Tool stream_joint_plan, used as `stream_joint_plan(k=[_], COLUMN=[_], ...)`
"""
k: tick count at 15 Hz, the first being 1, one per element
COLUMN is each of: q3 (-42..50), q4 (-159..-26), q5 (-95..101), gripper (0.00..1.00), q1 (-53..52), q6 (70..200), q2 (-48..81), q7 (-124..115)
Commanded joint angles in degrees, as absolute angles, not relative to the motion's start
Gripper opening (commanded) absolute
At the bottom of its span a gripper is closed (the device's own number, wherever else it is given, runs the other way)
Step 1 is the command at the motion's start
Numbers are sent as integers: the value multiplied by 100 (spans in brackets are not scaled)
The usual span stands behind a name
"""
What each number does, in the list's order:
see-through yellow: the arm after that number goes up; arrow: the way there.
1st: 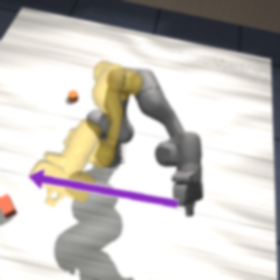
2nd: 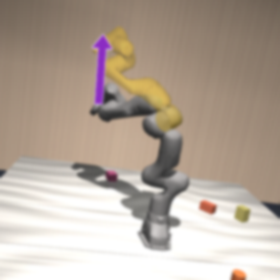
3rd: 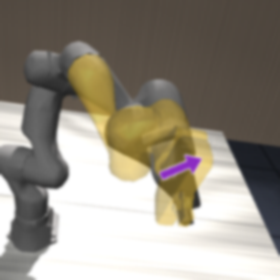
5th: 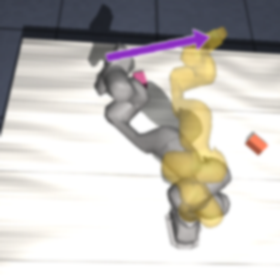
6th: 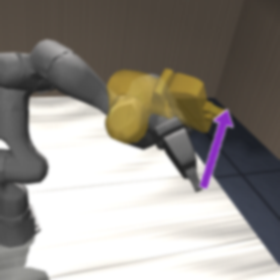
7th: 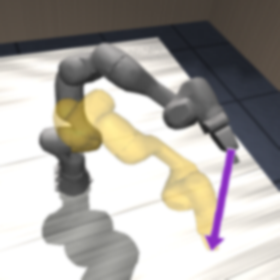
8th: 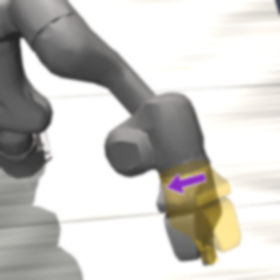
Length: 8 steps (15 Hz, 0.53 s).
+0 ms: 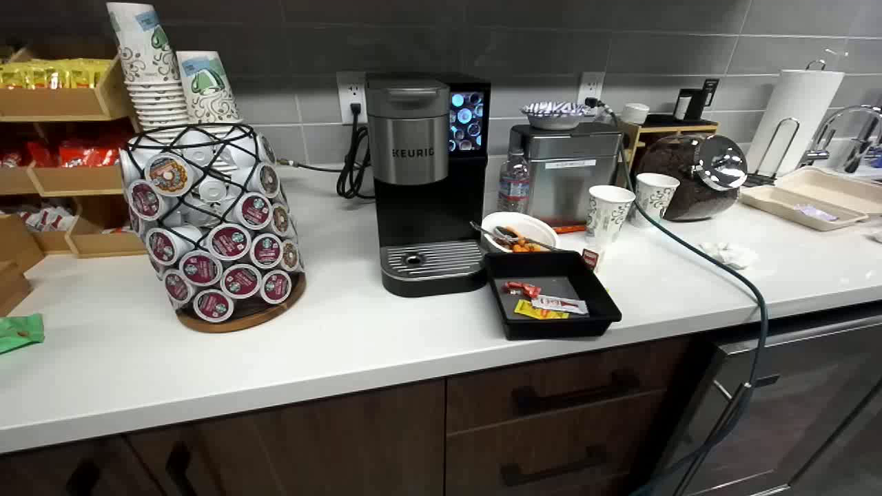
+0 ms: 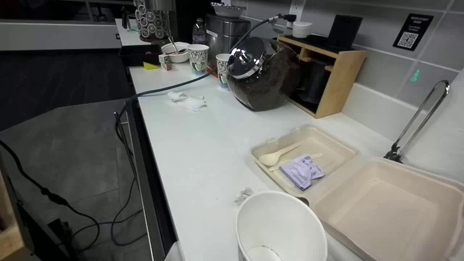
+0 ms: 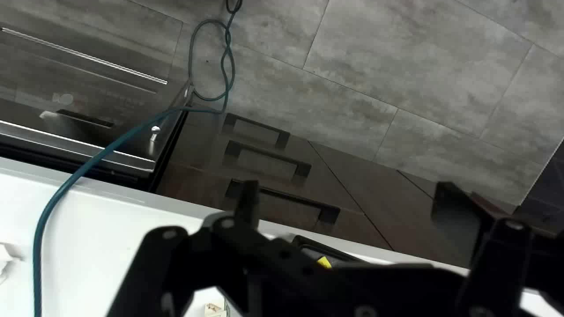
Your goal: Put the spoons in the white bowl into the tray
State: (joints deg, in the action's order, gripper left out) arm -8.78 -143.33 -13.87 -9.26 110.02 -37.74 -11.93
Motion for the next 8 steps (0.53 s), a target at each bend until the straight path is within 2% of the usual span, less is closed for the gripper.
stream_joint_plan(k=[1,7,8], q3=[-916,-916,-996], q4=[-14319,-14319,-14288], q5=[-1410,-1410,-1148], gripper=[100,100,100], q1=[-876,-876,-780], q6=[10980,10980,11372], q2=[-3776,-3776,-3682], q7=[-1170,-1170,-1077])
